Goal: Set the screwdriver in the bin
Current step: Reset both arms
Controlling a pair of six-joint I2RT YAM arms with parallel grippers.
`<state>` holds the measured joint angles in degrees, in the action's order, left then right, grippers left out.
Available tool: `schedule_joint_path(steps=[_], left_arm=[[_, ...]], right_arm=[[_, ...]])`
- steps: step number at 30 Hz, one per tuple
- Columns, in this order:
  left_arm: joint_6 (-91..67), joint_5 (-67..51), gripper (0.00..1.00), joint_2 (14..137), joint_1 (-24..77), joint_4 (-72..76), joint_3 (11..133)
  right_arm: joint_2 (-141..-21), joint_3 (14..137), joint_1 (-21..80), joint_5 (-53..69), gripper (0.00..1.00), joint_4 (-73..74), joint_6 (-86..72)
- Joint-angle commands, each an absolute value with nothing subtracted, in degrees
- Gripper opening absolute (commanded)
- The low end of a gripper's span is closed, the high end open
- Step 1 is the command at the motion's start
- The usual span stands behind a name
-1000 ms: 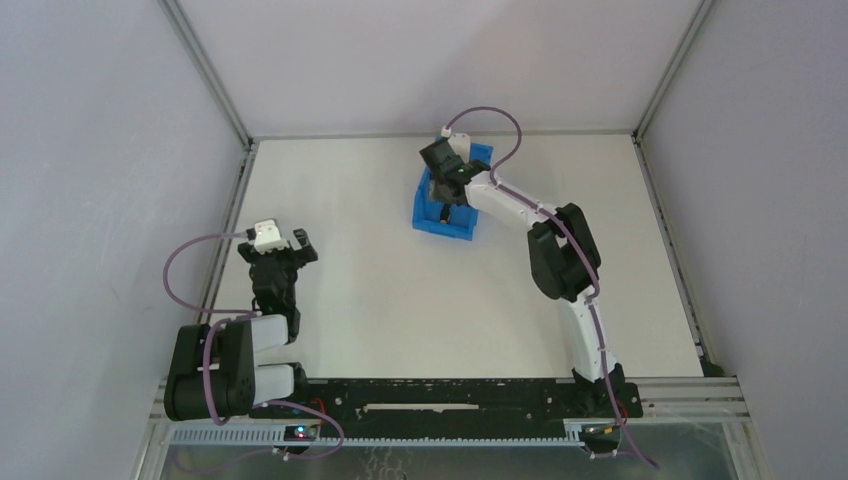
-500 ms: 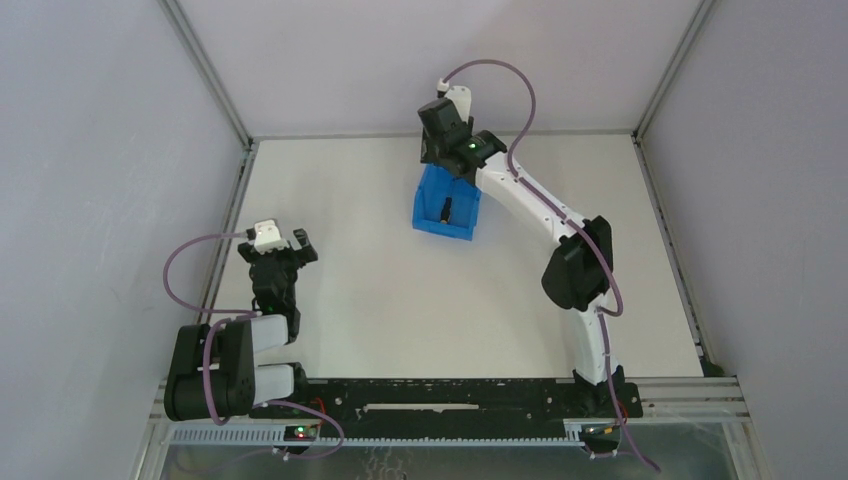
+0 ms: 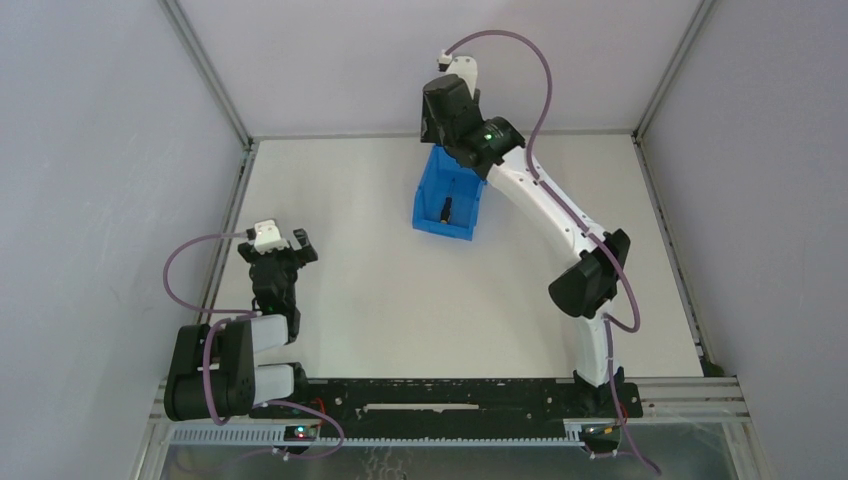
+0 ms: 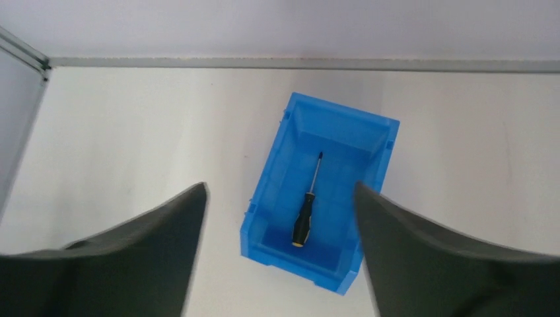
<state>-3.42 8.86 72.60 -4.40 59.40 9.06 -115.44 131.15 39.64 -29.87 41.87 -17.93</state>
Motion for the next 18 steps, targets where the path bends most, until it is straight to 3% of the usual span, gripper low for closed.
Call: schedule_joint_path(steps=[1,9,18], left_arm=[[-2.1,9.69,1.0,72.16,-4.02,61.08,10.72],[-2.11,9.7,1.0,72.16,-4.04,61.06,10.74],[-2.11,9.7,1.0,72.16,-4.04,61.08,10.72]], right_arm=[[-110.78,132.96,40.3,-31.82,0.98,42.75,-13.93],[-102.15,122.94,35.98,-27.38,1.0,41.16,-9.76],[-89.13,106.97,23.13,-17.54,1.0,38.22,-3.85]])
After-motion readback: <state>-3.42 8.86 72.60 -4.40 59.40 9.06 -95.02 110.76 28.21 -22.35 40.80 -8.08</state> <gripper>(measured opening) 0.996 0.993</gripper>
